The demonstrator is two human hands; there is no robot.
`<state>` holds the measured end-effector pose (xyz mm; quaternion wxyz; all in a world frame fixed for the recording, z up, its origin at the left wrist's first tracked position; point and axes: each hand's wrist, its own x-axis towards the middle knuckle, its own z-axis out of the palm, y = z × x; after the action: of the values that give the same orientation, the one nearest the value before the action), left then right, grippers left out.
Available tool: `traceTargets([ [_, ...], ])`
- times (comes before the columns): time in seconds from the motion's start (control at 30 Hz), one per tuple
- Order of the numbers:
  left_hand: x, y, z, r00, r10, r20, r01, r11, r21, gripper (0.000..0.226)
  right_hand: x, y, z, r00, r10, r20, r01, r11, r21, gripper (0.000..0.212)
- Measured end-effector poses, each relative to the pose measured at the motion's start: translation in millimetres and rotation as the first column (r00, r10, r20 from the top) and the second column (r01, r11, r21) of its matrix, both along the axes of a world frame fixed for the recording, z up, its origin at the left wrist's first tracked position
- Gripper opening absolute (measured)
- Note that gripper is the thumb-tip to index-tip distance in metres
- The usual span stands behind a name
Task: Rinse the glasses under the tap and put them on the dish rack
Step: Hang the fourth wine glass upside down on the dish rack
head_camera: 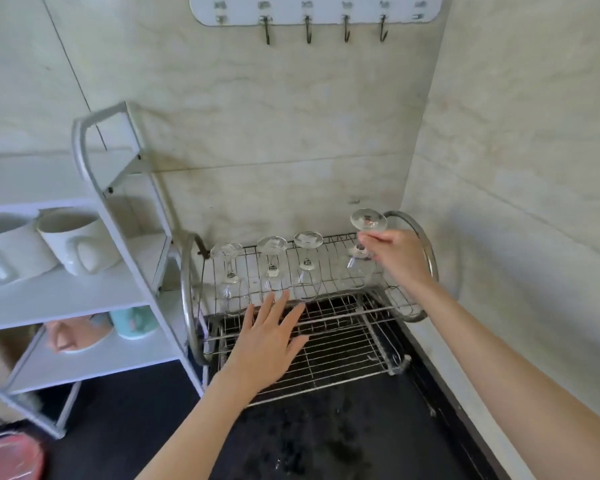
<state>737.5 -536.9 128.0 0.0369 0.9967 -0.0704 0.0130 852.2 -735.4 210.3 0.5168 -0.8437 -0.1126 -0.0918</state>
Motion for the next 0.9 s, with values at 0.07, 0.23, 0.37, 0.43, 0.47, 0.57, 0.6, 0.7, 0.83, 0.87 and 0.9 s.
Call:
traceTargets([
  [0.07, 4.3, -1.0, -10.4, 0.999, 0.033, -0.018, -0.032, 0.999, 0.044, 0.093, 26.3, 6.2, -11.2, 0.999, 0.042, -0.015, -0.043, 0.998, -0.047, 0.022],
  [0.23, 4.9, -0.8, -20.3, 0.988, 0.146, -0.059, -0.136, 0.98, 0.149, 0.061, 59.0, 15.1, -37.3, 0.993, 0.084, -0.087, -0.094, 0.988, -0.123, 0.023],
  [0.37, 5.8, -0.7, -23.9, 0.987, 0.161, -0.028, -0.153, 0.97, 0.186, 0.062, 68.2, 20.6, -52.8, 0.987, 0.103, -0.123, -0.12, 0.983, -0.142, 0.024],
  [0.43, 5.3, -0.4, -26.3, 0.985, 0.17, -0.029, -0.16, 0.965, 0.206, 0.062, 69.5, 22.1, -58.6, 0.986, 0.118, -0.12, -0.136, 0.977, -0.162, 0.025],
  [0.47, 5.1, 0.0, -27.5, 0.985, 0.173, -0.027, -0.163, 0.963, 0.217, 0.062, 69.6, 22.1, -60.6, 0.986, 0.126, -0.113, -0.144, 0.975, -0.171, 0.025],
  [0.57, 4.6, 1.0, -29.2, 0.983, 0.184, -0.025, -0.173, 0.956, 0.237, 0.062, 68.9, 20.6, -64.0, 0.985, 0.141, -0.102, -0.156, 0.974, -0.162, 0.026],
  [0.6, 4.2, 0.9, -29.3, 0.982, 0.19, -0.022, -0.18, 0.956, 0.231, 0.062, 68.5, 20.5, -64.1, 0.984, 0.144, -0.102, -0.158, 0.976, -0.148, 0.026],
  [0.7, 4.3, -0.7, -27.7, 0.979, 0.202, -0.039, -0.189, 0.96, 0.207, 0.062, 69.5, 20.7, -66.3, 0.986, 0.14, -0.093, -0.152, 0.98, -0.129, 0.026],
  [0.83, 5.6, 0.7, -27.7, 0.985, 0.17, -0.038, -0.16, 0.968, 0.192, 0.063, 70.0, 21.3, -69.4, 0.983, 0.141, -0.115, -0.152, 0.984, -0.096, 0.029],
  [0.87, 5.4, 1.4, -27.6, 0.987, 0.158, -0.038, -0.149, 0.974, 0.173, 0.064, 69.9, 21.5, -70.4, 0.983, 0.141, -0.12, -0.153, 0.984, -0.094, 0.03],
  [0.9, 5.6, 1.4, -26.4, 0.989, 0.142, -0.044, -0.134, 0.98, 0.15, 0.066, 69.3, 21.3, -71.4, 0.982, 0.142, -0.125, -0.154, 0.984, -0.094, 0.03],
])
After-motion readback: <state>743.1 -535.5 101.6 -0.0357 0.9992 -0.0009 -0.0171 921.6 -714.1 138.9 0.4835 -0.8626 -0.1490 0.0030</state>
